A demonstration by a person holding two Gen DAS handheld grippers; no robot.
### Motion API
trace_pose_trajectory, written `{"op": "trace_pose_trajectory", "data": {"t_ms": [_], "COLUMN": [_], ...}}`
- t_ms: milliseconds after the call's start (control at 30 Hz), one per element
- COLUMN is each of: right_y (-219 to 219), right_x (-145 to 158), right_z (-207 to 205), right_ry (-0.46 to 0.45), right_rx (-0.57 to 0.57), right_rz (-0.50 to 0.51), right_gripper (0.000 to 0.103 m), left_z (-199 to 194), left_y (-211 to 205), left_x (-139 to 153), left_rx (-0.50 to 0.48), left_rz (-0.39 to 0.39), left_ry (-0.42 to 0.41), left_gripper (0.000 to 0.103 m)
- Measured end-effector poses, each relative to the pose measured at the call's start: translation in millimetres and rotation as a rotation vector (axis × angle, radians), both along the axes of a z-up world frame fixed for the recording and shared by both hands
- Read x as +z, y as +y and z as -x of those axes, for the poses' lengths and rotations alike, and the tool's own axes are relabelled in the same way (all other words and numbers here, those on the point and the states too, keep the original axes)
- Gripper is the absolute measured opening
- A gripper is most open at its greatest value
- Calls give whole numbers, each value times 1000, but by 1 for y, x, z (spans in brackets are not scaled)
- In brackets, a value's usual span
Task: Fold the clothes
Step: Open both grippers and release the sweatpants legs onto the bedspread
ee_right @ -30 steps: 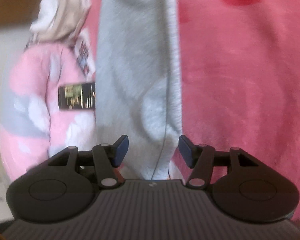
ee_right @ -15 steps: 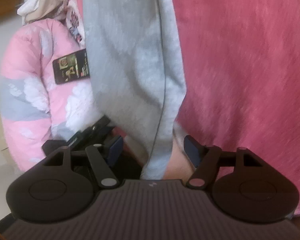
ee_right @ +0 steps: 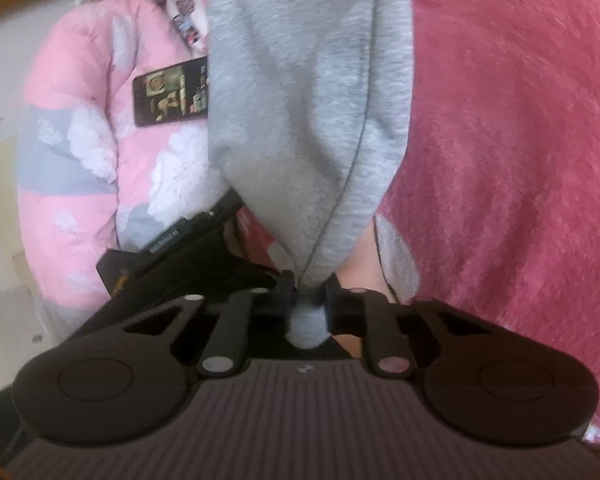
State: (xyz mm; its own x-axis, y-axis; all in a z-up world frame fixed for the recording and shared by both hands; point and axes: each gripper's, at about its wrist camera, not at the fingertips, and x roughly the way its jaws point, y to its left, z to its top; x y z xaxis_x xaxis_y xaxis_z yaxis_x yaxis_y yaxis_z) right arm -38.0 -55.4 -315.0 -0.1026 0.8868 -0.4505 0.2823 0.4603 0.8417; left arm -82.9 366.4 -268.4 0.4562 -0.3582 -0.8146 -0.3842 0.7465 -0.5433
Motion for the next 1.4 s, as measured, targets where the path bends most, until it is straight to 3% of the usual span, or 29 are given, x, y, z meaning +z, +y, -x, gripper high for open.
{"op": "trace_pose_trajectory", "data": {"t_ms": [100, 200, 333, 500, 533, 600, 633, 700, 800, 967, 1133, 1200, 1400], "right_y": [3, 2, 0, 4, 6, 8, 9, 10, 6, -8, -31, -42, -55], "right_x": [10, 7, -8, -8, -8, -7, -7, -7, -3, 17, 33, 39, 58], "right_z": [0, -1, 2, 4, 4, 5, 5, 5, 3, -7, -21, -32, -85], "right_ry": [-56, -39, 26, 18, 12, 4, -5, -22, -57, -169, -267, -312, -599], "right_rx": [37, 60, 73, 95, 107, 130, 142, 166, 173, 110, -30, -83, -71], "right_rz": [-28, -12, 64, 135, 144, 173, 198, 247, 297, 392, 490, 540, 692], "right_gripper": [7, 7, 6, 7, 9, 11, 17, 27, 31, 33, 33, 33, 33], "left_z": [1, -4, -10, -12, -12, -12, -11, -7, 0, -3, -43, -71, -139], "left_y": [3, 4, -6, -14, -14, -11, -9, -5, -3, -20, -55, -82, -168], "left_x": [24, 29, 11, -5, -6, -4, -1, 6, 20, 55, 84, 83, 55], "left_rx": [8, -12, -73, -146, -159, -183, -194, -205, -223, -304, -405, -485, -717], "left_rz": [-7, -34, -97, -173, -184, -220, -240, -274, -316, -422, -491, -487, -510], "left_ry": [-27, 19, 97, 136, 140, 152, 152, 143, 121, 11, -123, -172, -161], "left_gripper": [3, 3, 3, 5, 6, 19, 22, 21, 23, 29, 32, 34, 34]}}
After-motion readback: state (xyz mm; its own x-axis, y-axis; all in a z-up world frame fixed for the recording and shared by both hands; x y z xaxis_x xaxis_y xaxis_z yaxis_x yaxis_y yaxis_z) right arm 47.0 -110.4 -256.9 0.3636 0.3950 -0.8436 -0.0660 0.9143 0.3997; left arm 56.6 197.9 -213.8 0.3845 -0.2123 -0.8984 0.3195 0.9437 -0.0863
